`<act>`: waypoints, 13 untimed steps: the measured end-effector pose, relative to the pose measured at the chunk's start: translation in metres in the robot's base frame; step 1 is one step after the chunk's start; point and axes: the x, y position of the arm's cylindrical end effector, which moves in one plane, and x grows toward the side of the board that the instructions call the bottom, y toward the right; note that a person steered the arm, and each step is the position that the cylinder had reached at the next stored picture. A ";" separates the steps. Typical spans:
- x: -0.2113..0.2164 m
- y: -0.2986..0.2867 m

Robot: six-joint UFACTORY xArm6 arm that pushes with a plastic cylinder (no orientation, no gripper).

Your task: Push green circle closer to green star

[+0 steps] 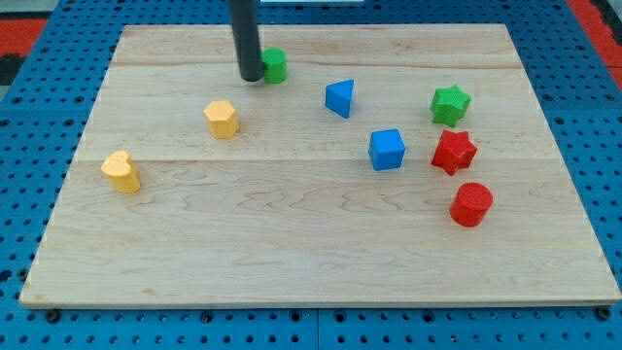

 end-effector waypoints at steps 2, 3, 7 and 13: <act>-0.020 0.000; -0.020 0.060; -0.023 0.074; -0.030 0.137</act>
